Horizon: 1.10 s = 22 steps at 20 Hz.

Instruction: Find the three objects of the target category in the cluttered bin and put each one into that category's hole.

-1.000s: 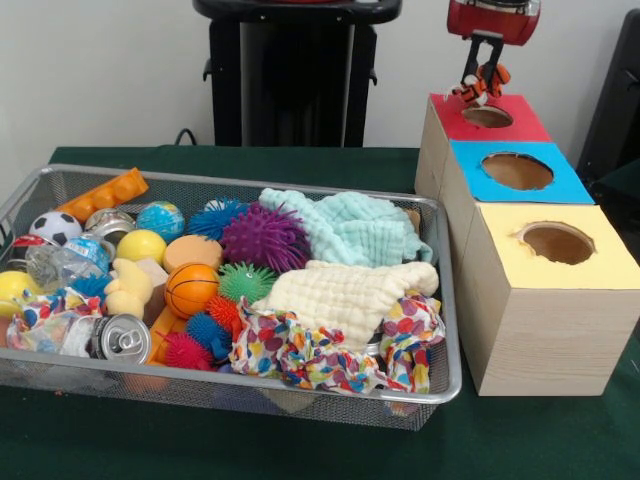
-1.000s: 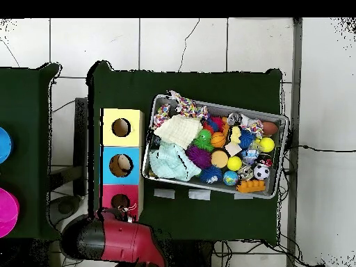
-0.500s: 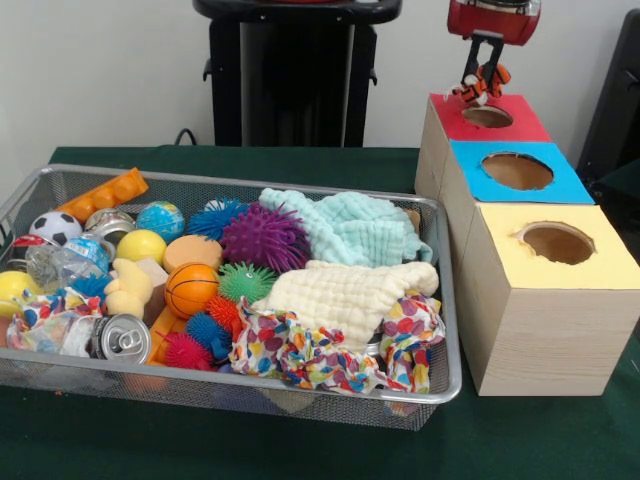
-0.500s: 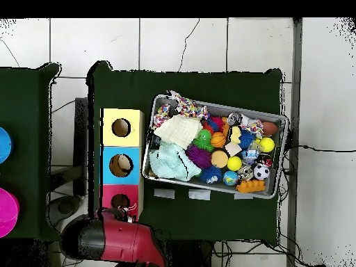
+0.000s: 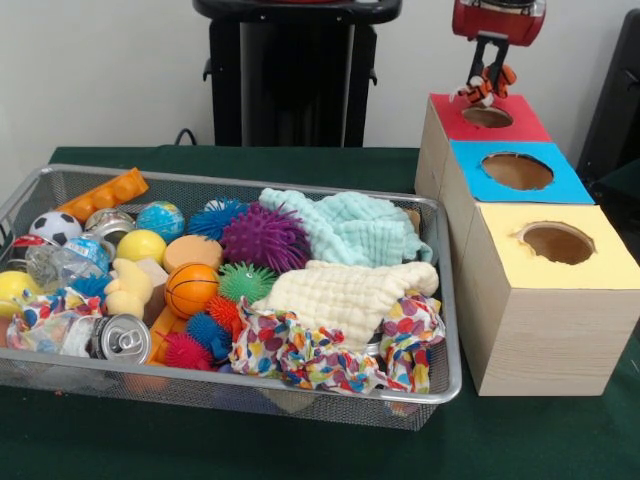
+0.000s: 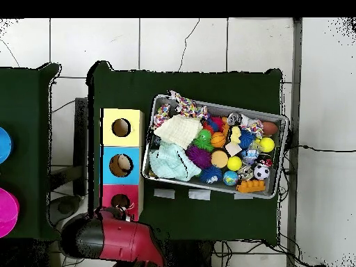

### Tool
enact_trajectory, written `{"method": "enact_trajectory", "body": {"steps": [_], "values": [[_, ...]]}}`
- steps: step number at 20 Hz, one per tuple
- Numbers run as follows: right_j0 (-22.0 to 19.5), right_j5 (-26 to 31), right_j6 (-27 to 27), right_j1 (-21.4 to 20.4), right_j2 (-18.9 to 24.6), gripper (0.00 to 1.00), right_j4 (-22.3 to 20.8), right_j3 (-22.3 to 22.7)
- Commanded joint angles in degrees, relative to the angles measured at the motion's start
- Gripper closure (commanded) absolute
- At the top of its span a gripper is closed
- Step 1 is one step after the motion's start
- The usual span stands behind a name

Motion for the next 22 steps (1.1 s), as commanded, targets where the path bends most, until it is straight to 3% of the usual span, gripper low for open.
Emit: {"method": "enact_trajectory", "body": {"steps": [1,12,22], "values": [[-0.9,-3.8,13.7,3.2,5.0,1.00,4.0,-3.8],[-0.7,-4.2,12.9,3.9,4.1,1.00,3.4,-4.8],[-2.7,-8.6,10.4,6.2,4.9,1.00,1.9,-6.0]]}}
